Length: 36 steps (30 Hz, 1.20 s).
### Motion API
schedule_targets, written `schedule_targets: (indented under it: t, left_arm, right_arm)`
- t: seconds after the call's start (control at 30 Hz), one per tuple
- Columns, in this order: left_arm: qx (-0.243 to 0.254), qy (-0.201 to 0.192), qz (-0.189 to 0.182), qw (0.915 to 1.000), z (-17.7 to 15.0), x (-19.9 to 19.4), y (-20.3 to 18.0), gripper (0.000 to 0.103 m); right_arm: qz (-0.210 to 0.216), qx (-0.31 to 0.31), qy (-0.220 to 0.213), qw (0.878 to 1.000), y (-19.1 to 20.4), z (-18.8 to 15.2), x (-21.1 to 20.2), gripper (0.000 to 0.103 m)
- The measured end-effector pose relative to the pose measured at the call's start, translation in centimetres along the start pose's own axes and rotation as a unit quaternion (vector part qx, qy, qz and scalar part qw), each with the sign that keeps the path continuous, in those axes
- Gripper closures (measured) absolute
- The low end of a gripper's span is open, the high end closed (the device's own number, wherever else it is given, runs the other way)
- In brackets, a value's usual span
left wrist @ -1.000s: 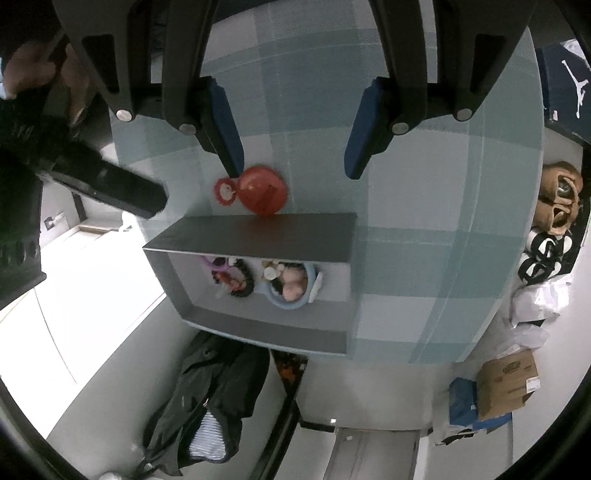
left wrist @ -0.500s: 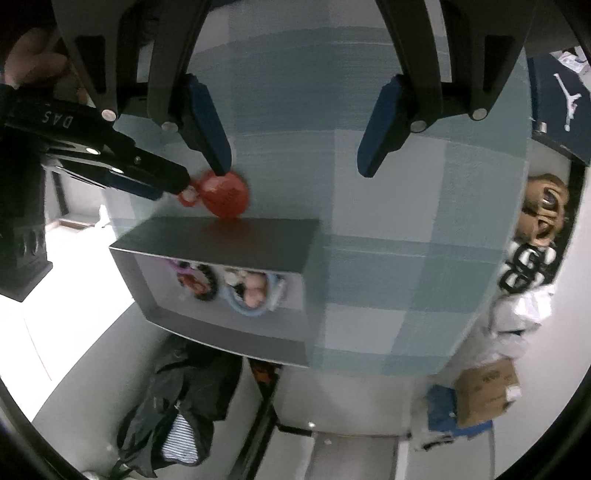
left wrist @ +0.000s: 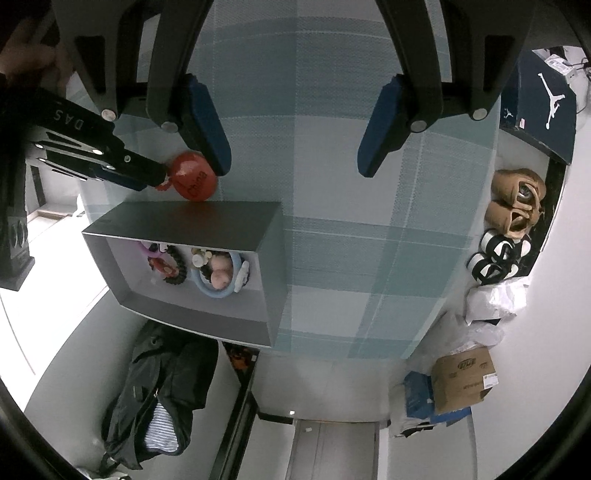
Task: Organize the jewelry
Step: 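Grasp the clear pacifier charm with the right tool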
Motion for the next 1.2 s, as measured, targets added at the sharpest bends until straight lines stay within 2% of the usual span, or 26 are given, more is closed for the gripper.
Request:
schedule_targets:
  t: [0.17,0.57,0.73,0.8,1.0,1.1,1.2]
  left_arm:
    - [0.008,0.005,-0.001,1.0000,-0.1,0.4,-0.4,0.036]
    - [0.010,0.033,-0.035,0.9988,-0.1,1.6,-2.5,0.036]
    - [0.013,0.068,-0.053,0.9962,-0.3,3.6,-4.0,0.036]
    - [0.027,0.074,-0.049,0.9957,-0.5,4.1,-4.8,0.036]
    - [0.073,0.073,-0.002,0.9946,-0.6,5.0,-6.4,0.036]
    - [0.067,0.081,-0.011,0.9944,-0.6,5.4,-6.3,0.037]
    - [0.075,0.078,-0.002,0.9942,-0.6,5.6,-6.5,0.037]
  right_arm:
    - [0.000,-0.010,-0.001,1.000,0.5,0.0,0.0,0.074]
    - [0.025,0.014,-0.019,0.999,-0.4,0.9,-1.8,0.074]
    - [0.037,0.038,-0.028,0.998,-1.7,1.2,-2.5,0.074]
    - [0.040,0.051,-0.030,0.997,-2.7,1.3,-2.7,0.074]
    - [0.048,0.075,-0.034,0.995,-4.4,1.0,-3.4,0.074]
    - [0.050,0.079,-0.039,0.995,-4.8,1.0,-3.7,0.074]
    - [0.053,0.086,-0.043,0.994,-5.3,1.0,-4.1,0.074]
Point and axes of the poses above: each gripper's, at about its wrist camera, not at the fingertips, and x roughly the way its jaws point, y to its left, z to its top, the point moved 5 cm from there along x, roughly the way its jaws point, and after that the axes turned 14 degrees about -z, right-handed, at the moved point
